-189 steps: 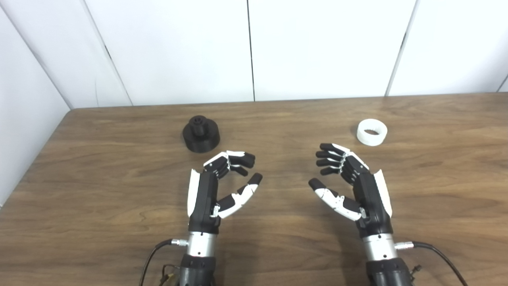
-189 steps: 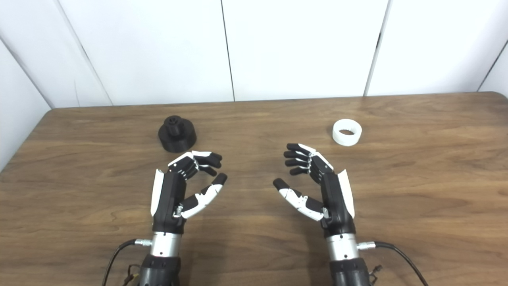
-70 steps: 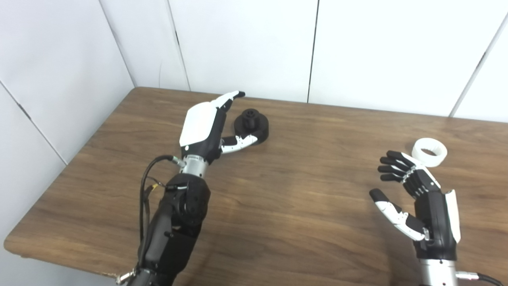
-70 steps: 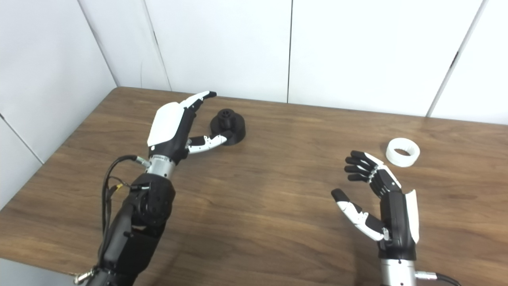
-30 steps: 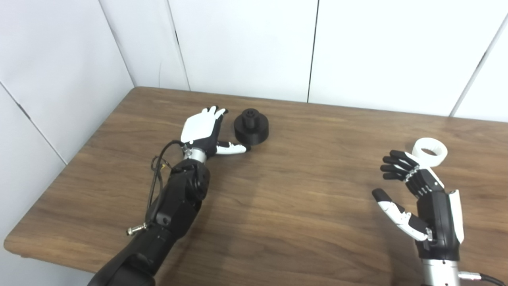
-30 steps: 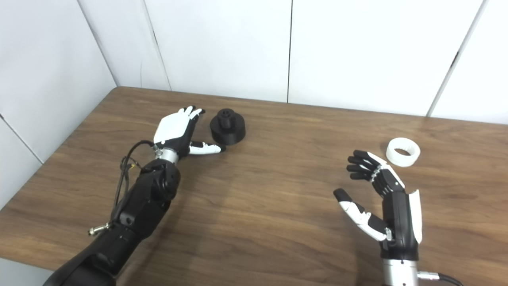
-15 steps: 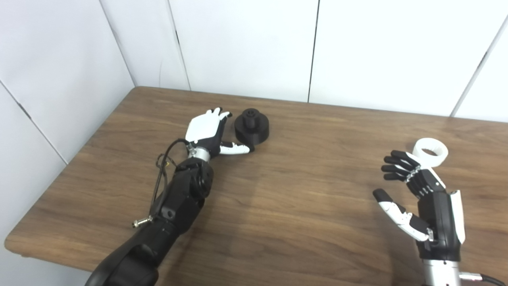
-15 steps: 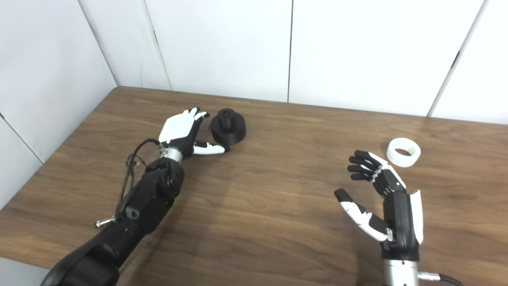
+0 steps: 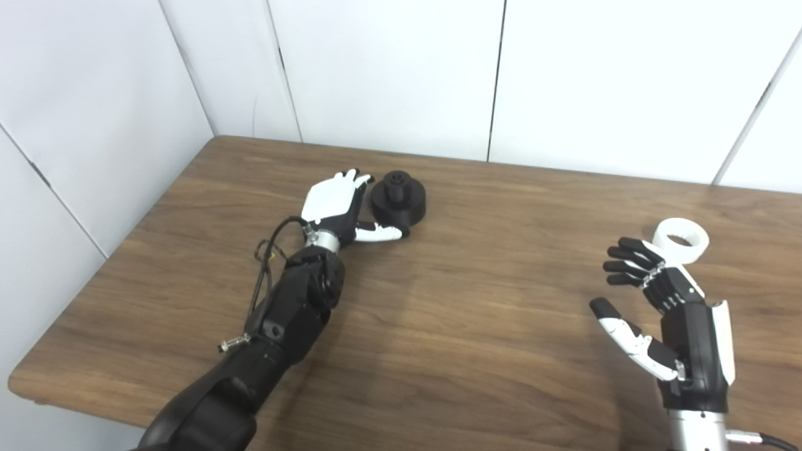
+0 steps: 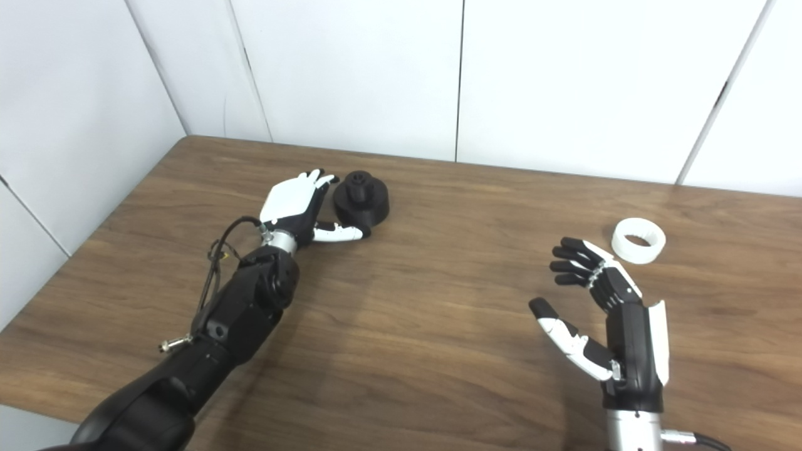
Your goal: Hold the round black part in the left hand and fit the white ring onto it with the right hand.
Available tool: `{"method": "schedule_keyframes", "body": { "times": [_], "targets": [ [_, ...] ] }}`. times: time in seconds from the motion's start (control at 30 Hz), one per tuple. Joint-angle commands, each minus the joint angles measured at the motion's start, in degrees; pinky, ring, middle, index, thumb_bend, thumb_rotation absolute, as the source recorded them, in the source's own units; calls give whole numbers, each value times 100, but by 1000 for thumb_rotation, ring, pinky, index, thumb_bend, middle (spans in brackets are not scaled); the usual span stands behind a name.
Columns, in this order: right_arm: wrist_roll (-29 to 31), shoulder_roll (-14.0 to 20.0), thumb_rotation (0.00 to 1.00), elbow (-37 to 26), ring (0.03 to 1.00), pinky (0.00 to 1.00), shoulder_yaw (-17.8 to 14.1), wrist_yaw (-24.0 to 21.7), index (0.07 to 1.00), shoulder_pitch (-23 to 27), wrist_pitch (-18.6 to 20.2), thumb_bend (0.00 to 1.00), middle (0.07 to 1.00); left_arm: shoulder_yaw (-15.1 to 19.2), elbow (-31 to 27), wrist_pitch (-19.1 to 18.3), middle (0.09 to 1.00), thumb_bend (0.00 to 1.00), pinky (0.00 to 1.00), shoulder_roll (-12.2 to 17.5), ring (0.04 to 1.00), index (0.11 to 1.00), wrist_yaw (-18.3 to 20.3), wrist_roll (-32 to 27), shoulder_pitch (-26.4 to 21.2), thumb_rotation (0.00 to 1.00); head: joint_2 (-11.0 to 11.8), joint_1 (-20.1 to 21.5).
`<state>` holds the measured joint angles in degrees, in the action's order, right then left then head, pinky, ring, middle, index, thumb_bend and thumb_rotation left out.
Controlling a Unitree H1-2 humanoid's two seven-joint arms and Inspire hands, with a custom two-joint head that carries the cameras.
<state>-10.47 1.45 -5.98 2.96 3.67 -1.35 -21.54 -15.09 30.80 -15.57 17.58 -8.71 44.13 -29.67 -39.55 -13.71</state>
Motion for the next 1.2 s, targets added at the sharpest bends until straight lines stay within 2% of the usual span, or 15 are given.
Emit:
{"method": "schedule_keyframes", "body": {
  "times": [0.0,0.67,0.87,1.03,1.17],
  "targets": [
    [-76,83,305,148,655,583,-105,43,742,-331,47,621,709,-58,24,56,1000,1000,927,29,1000,895,-127,30,-347,621,-12,-1],
    [-79,57,295,48,643,565,-119,69,738,-427,36,614,704,-262,336,155,1000,1000,894,-26,1000,887,-263,-137,-536,633,-65,75],
    [-84,41,297,-23,641,559,-132,62,738,-459,124,621,704,-213,421,208,1000,1000,903,-84,1000,872,-334,-288,-589,608,-76,83],
    [-125,42,287,-51,642,562,-135,67,737,-485,152,615,704,194,578,677,990,995,882,-245,991,836,-450,-952,-574,521,-86,100],
    [-156,37,280,-97,645,562,-136,71,737,-492,179,613,705,387,877,1050,975,972,863,-335,979,802,-617,-1254,-614,468,-108,117]
  ]
}}
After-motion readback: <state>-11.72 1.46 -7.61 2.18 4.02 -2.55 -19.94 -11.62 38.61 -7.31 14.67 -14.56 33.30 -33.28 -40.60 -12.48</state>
